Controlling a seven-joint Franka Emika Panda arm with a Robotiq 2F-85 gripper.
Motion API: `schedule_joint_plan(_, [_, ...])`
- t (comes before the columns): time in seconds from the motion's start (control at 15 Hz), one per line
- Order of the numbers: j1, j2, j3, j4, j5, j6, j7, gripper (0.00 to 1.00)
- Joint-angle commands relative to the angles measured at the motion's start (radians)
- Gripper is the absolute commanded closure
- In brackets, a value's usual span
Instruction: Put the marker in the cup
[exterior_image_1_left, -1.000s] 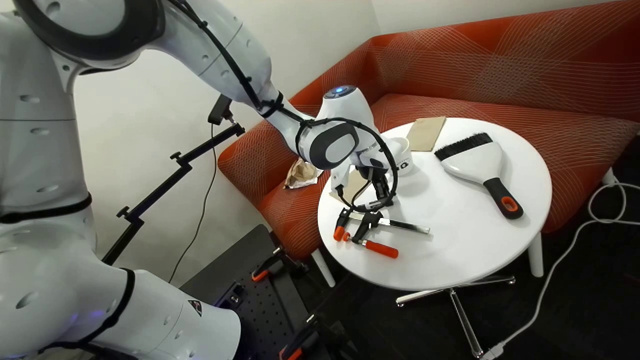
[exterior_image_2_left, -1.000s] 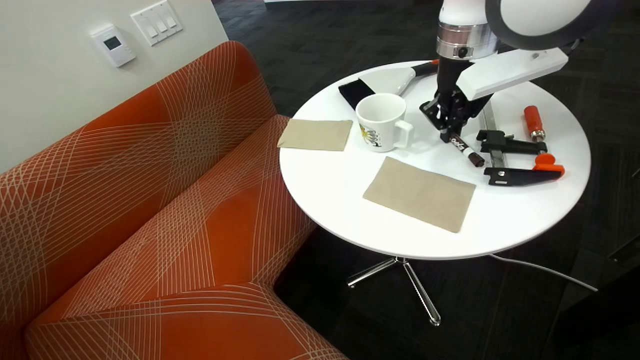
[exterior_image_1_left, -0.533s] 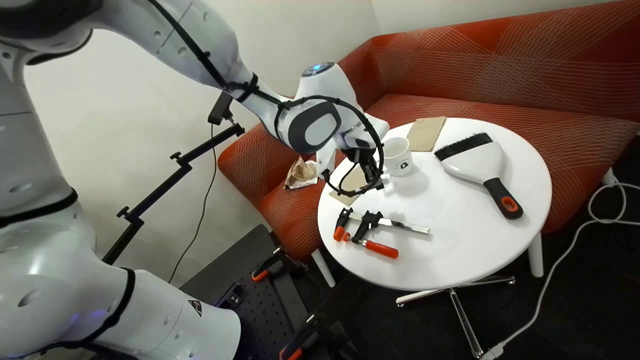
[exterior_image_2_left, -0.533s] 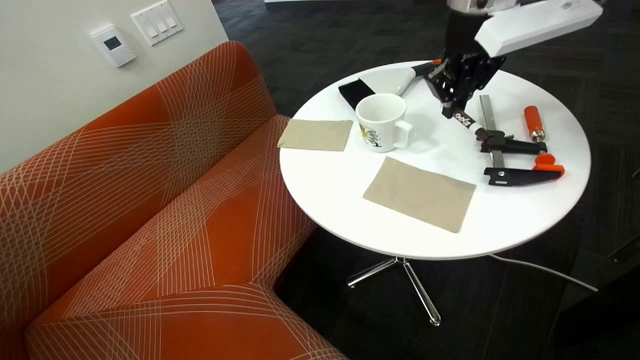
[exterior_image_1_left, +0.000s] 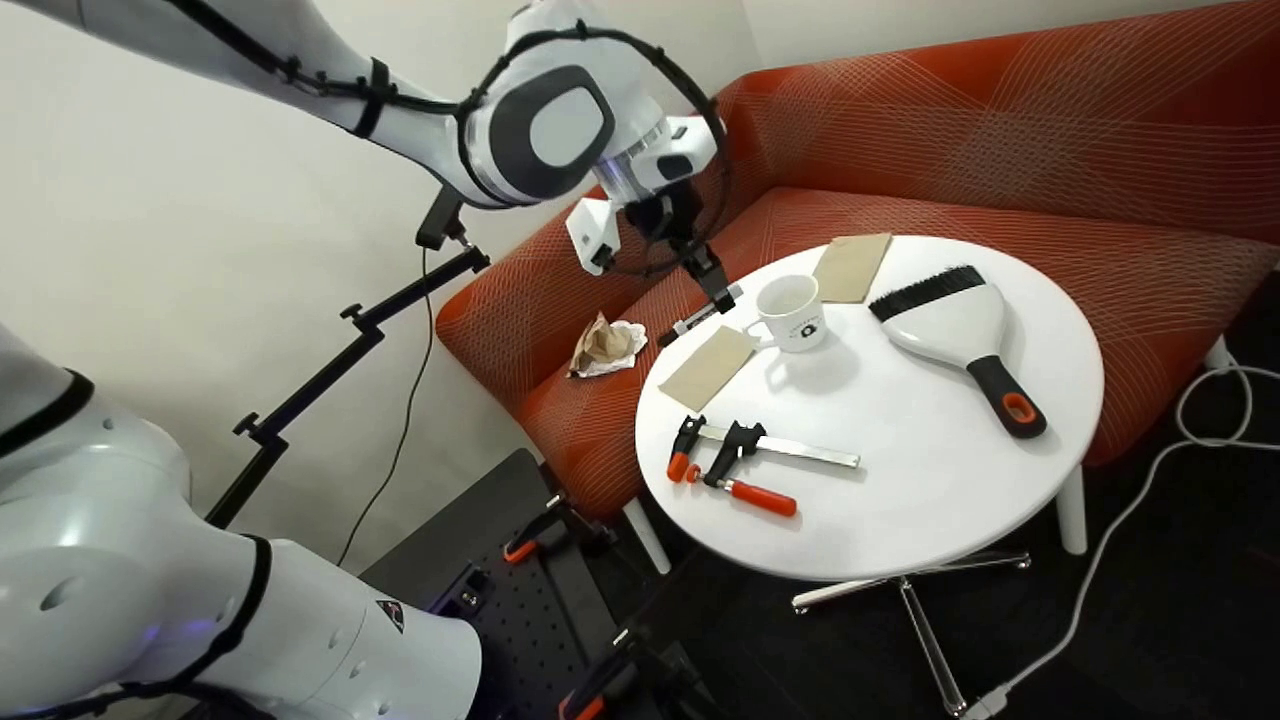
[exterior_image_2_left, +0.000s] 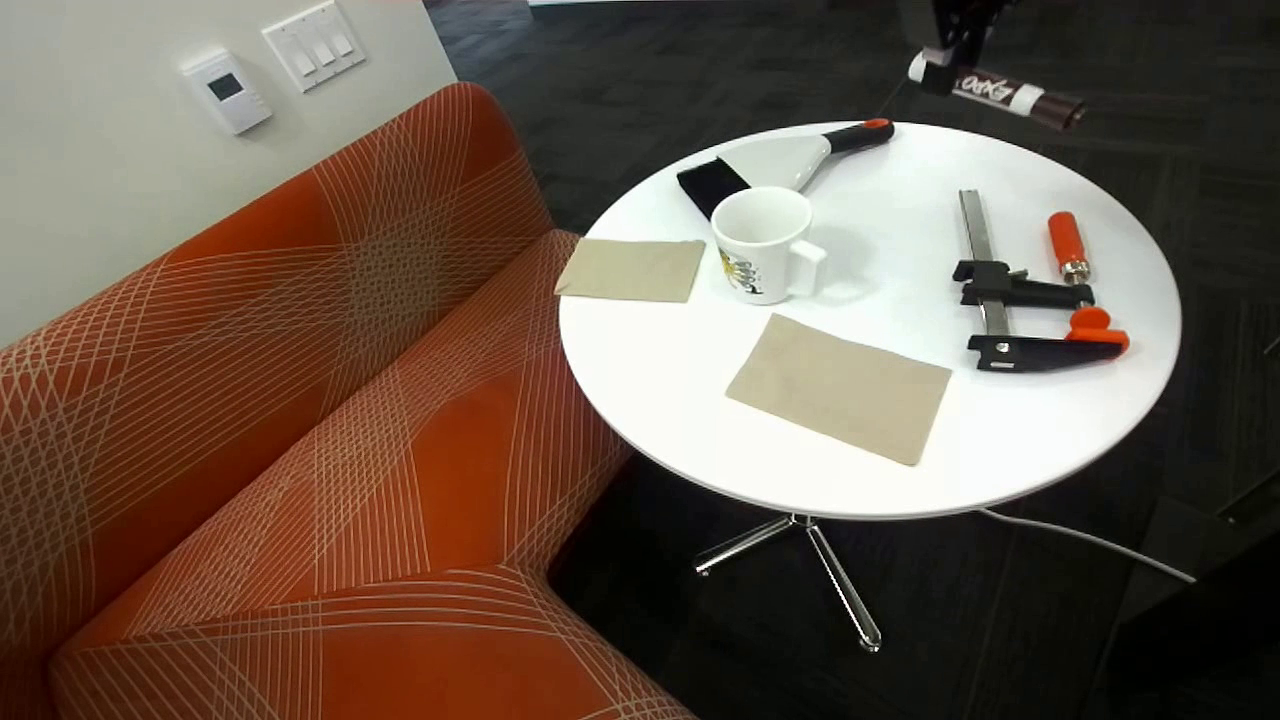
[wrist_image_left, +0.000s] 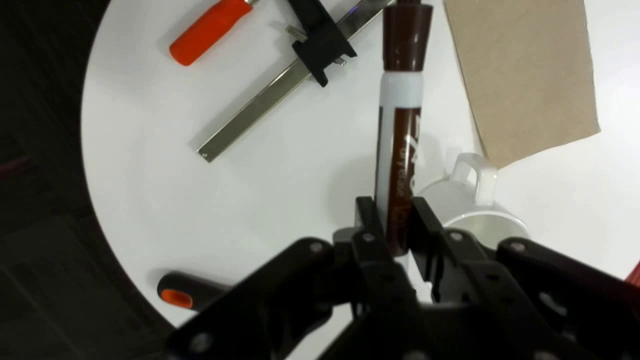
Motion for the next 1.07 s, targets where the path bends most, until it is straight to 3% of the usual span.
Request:
schedule_joint_plan(0.0, [-0.039, -0.102, 0.042, 0.026, -0.058, -0.114, -0.085, 0.95])
schedule_joint_plan(0.33, [-0.079, -0.112, 0.087, 0.106, -0.040, -0.183, -0.245, 0.95])
schedule_joint_plan(0.4, [-0.081, -0.110, 0.091, 0.076, -0.043, -0.137, -0.189, 0.80])
schedule_joint_plan(0.87, [-0.088, -0.109, 0.097, 0.090, -0.042, -0.149, -0.217, 0.80])
schedule_joint_plan(0.93, [-0.088, -0.109, 0.097, 0.090, -0.042, -0.149, -0.217, 0.95])
schedule_joint_plan(1.0, [-0.091, -0.101, 0.099, 0.089, -0.039, -0.131, -0.242, 0.95])
